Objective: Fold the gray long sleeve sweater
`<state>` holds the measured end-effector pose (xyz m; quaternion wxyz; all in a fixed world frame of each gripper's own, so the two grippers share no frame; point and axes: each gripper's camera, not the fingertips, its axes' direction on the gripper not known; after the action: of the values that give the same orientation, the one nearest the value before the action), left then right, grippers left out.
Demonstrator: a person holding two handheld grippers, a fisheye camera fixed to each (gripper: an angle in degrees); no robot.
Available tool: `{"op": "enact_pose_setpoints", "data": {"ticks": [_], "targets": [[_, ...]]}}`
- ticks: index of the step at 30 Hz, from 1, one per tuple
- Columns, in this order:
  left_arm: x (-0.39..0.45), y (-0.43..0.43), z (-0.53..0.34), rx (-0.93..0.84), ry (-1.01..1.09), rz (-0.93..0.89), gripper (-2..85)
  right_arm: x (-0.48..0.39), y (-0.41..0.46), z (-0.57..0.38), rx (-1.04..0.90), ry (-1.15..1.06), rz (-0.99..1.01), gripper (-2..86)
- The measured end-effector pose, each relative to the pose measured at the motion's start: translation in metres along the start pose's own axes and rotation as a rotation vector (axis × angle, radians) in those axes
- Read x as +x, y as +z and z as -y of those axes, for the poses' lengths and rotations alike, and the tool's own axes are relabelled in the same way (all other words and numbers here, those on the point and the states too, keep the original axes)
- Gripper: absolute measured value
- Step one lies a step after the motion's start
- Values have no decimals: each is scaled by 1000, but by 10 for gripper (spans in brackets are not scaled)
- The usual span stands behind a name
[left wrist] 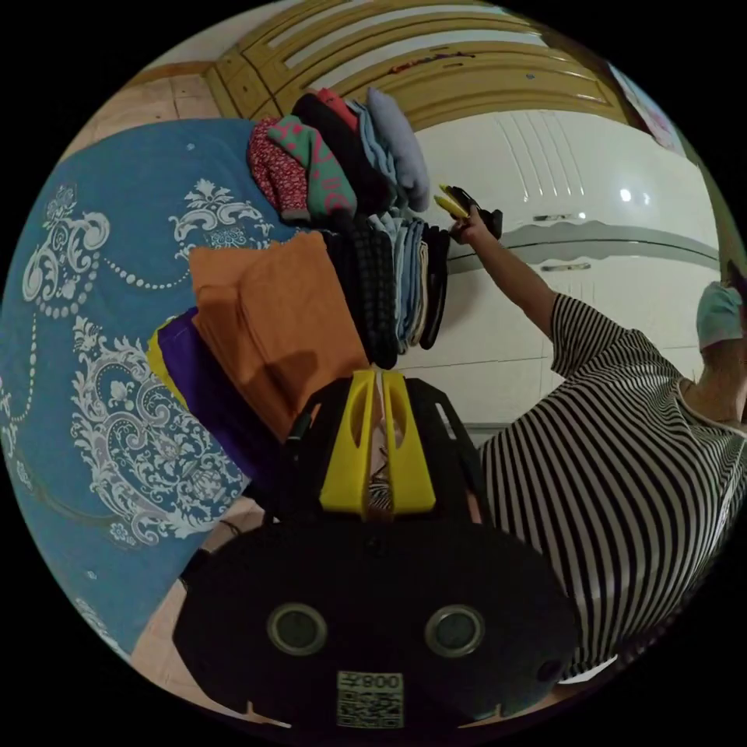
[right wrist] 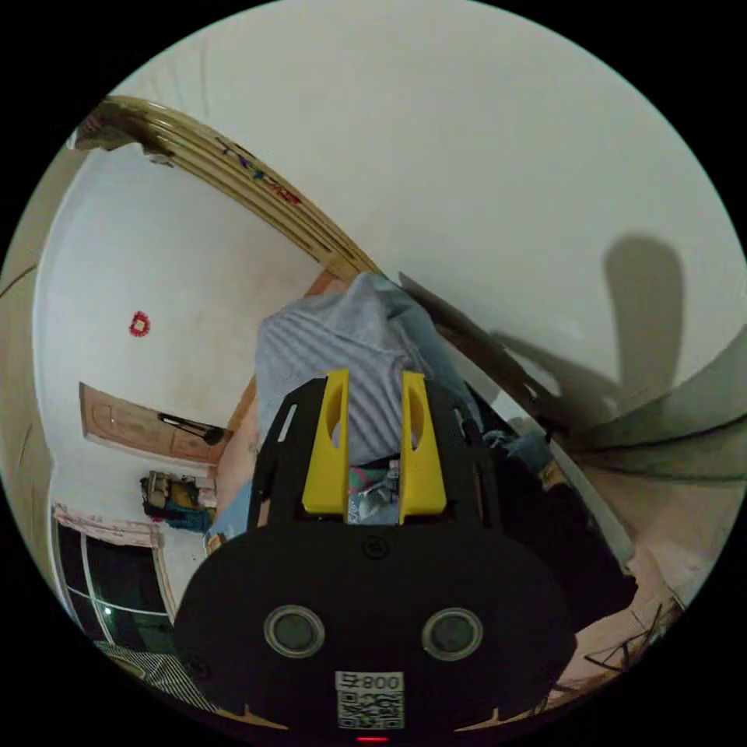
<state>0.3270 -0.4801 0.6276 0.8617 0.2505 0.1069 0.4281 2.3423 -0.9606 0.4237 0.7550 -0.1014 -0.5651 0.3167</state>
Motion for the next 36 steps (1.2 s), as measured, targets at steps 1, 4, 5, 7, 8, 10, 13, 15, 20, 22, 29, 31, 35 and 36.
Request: {"op": "enact_pose_setpoints", "data": {"ticks": [1,4,5,7,8,10,13,15,20,22,29,31,35,36], "targets": [[-5,2,2,6,-8,-2,15,2,11,14,-31,12,-14,109],[-30,14,10,11,-35,-1,13,6,37,37,-91,43,11,104],[-39,21,13,2,-40,5,11,7,45,42,-107,56,41,92],[-51,31,18,-3,-40,7,10,2,54,46,-126,54,107,72],[-59,38,22,-2,-39,2,9,-5,53,45,-114,43,123,60],[-69,47,29,0,-33,0,10,-25,44,40,-67,-24,132,44],[-86,63,48,-3,-4,-5,13,-78,22,20,5,-182,271,33],[-97,70,77,22,34,-9,24,-121,16,-1,11,-285,345,30],[-98,61,173,162,155,-42,97,-240,38,-88,-53,-558,409,26],[-92,65,218,174,197,-28,126,-264,59,-113,-87,-590,387,26],[-99,131,353,123,236,147,168,-307,124,-156,-115,-563,291,25],[-112,144,365,125,209,141,172,-319,134,-160,-117,-575,273,25],[-116,167,372,80,271,335,145,-365,171,-177,-161,-711,174,24],[-123,171,373,60,273,407,130,-372,176,-179,-167,-728,166,24]]}}
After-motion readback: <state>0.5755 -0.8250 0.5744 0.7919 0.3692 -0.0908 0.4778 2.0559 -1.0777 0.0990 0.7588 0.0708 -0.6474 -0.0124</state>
